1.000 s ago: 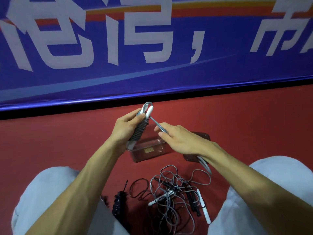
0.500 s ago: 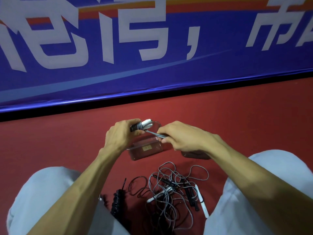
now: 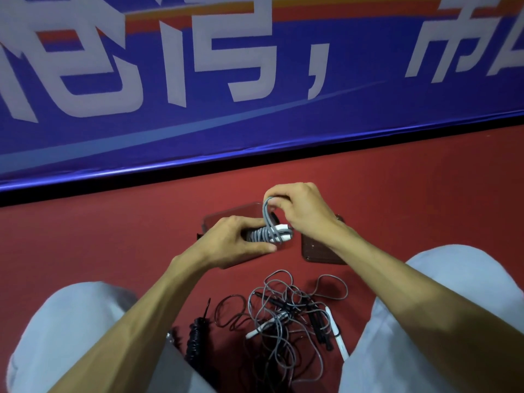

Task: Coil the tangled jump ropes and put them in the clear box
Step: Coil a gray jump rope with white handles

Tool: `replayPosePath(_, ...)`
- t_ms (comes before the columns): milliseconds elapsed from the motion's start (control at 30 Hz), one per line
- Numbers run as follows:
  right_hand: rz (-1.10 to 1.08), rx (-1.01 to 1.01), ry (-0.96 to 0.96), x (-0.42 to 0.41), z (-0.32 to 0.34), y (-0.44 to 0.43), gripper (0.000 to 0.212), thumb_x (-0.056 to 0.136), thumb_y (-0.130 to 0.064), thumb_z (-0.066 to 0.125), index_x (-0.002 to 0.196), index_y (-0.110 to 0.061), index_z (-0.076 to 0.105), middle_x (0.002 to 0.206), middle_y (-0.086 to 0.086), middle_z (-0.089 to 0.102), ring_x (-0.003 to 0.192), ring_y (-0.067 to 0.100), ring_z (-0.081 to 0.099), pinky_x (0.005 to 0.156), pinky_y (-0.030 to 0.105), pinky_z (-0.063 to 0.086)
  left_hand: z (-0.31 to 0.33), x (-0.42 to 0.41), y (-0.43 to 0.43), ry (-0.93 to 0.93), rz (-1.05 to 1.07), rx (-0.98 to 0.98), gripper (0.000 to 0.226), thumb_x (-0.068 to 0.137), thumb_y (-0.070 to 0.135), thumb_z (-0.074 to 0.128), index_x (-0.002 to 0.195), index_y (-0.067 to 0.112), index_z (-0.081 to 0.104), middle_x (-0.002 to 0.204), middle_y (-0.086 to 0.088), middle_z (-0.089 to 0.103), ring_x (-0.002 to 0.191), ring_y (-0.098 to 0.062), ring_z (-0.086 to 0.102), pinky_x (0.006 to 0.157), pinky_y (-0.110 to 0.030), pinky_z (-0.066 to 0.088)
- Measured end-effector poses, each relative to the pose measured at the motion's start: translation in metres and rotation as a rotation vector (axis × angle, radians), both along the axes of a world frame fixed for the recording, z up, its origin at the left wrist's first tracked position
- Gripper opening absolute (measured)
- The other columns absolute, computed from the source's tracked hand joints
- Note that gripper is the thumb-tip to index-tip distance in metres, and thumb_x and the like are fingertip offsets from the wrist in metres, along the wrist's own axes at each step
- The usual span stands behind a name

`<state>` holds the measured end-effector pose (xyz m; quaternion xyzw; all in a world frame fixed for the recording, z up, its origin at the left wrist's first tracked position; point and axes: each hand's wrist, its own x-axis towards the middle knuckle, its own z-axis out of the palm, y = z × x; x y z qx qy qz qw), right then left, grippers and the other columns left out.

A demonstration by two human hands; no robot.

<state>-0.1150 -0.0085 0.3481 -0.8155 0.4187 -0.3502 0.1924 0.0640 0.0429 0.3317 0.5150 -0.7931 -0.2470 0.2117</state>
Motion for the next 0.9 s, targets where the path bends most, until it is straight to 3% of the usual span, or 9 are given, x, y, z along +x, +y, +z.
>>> replayPosePath(100, -0.027, 0.033, -0.064, 0.0, 0.003, 0.001, 0.016, 0.088, -0.009, 0.063, 0.085, -0.017, 0.076, 0.073, -0.014, 0.068, 0.076, -0.001, 0.063, 0.073, 0.005, 0.041, 0.004, -0.009, 0.004, 0.118, 0.099, 0.04, 0.038, 0.061, 0.08, 0.062, 0.095, 0.061, 0.066, 0.067, 0.008, 0.06, 0.061, -0.007, 0.046, 0.065, -0.032, 0.042)
replayPosePath(200, -0.028, 0.047, -0.075, 0.002, 0.001, 0.002, 0.014, 0.086, -0.01, 0.064, 0.084, -0.017, 0.076, 0.077, -0.011, 0.072, 0.08, -0.002, 0.063, 0.074, 0.003, 0.039, 0.004, -0.017, 0.006, 0.178, 0.164, 0.068, 0.04, 0.057, 0.084, 0.061, 0.078, 0.051, 0.072, 0.066, -0.005, 0.062, 0.061, -0.01, 0.043, 0.061, -0.035, 0.039)
replayPosePath(300, -0.046, 0.048, -0.081, 0.001, 0.0, -0.001, 0.011, 0.085, -0.012, 0.067, 0.083, -0.017, 0.077, 0.077, -0.01, 0.073, 0.078, -0.001, 0.064, 0.074, 0.005, 0.041, 0.006, -0.019, 0.008, 0.138, 0.191, 0.088, 0.04, 0.056, 0.08, 0.058, 0.072, 0.046, 0.07, 0.059, 0.003, 0.052, 0.058, -0.012, 0.038, 0.06, -0.033, 0.034)
replayPosePath(367, -0.075, 0.047, -0.101, -0.002, 0.0, -0.004, 0.007, 0.084, -0.016, 0.07, 0.082, -0.018, 0.076, 0.072, -0.011, 0.071, 0.075, 0.003, 0.065, 0.074, 0.013, 0.046, 0.009, -0.019, 0.009, 0.17, 0.19, 0.097, 0.032, 0.061, 0.071, 0.063, 0.077, 0.045, 0.072, 0.06, 0.009, 0.051, 0.059, -0.011, 0.038, 0.06, -0.032, 0.033)
replayPosePath(433, -0.107, 0.033, -0.076, -0.007, 0.0, -0.006, 0.007, 0.085, -0.023, 0.07, 0.082, -0.021, 0.076, 0.069, -0.011, 0.069, 0.072, 0.006, 0.065, 0.074, 0.024, 0.049, 0.013, -0.018, 0.011, 0.319, 0.163, 0.138, 0.026, 0.067, 0.056, 0.07, 0.087, 0.04, 0.075, 0.066, 0.008, 0.057, 0.062, -0.009, 0.044, 0.062, -0.029, 0.037)
replayPosePath(533, -0.153, 0.063, 0.102, -0.014, -0.003, -0.007, 0.021, 0.094, -0.038, 0.056, 0.075, -0.03, 0.063, 0.062, -0.005, 0.063, 0.063, 0.015, 0.062, 0.066, 0.032, 0.05, 0.023, -0.017, 0.014, 0.565, 0.193, 0.182, 0.009, 0.083, 0.022, 0.072, 0.089, 0.026, 0.077, 0.069, 0.001, 0.063, 0.061, -0.01, 0.052, 0.057, -0.022, 0.041)
replayPosePath(600, -0.15, 0.086, 0.182, -0.015, -0.007, -0.006, 0.026, 0.097, -0.038, 0.046, 0.076, -0.026, 0.054, 0.062, 0.0, 0.058, 0.068, 0.032, 0.063, 0.068, 0.039, 0.052, 0.026, -0.016, 0.014, 0.628, 0.271, 0.134, 0.021, 0.086, 0.007, 0.066, 0.089, 0.027, 0.074, 0.07, 0.009, 0.068, 0.058, -0.001, 0.057, 0.055, -0.013, 0.044)
replayPosePath(767, -0.068, 0.178, 0.263, -0.002, -0.009, -0.002, 0.029, 0.1, -0.029, 0.035, 0.101, -0.02, 0.063, 0.096, 0.012, 0.071, 0.098, 0.038, 0.062, 0.079, 0.045, 0.051, 0.029, -0.018, 0.015, 0.884, 0.328, 0.173, 0.042, 0.09, 0.001, 0.055, 0.119, 0.03, 0.065, 0.083, 0.019, 0.071, 0.063, 0.008, 0.062, 0.052, -0.009, 0.047)
replayPosePath(900, 0.032, 0.212, 0.315, 0.005, -0.004, 0.006, 0.034, 0.103, -0.026, 0.035, 0.072, -0.022, 0.046, 0.081, 0.009, 0.064, 0.086, 0.034, 0.06, 0.074, 0.038, 0.043, 0.037, -0.017, 0.017, 0.958, 0.371, 0.193, 0.027, 0.092, 0.005, 0.053, 0.103, 0.02, 0.073, 0.084, 0.002, 0.068, 0.064, -0.005, 0.06, 0.052, -0.015, 0.048)
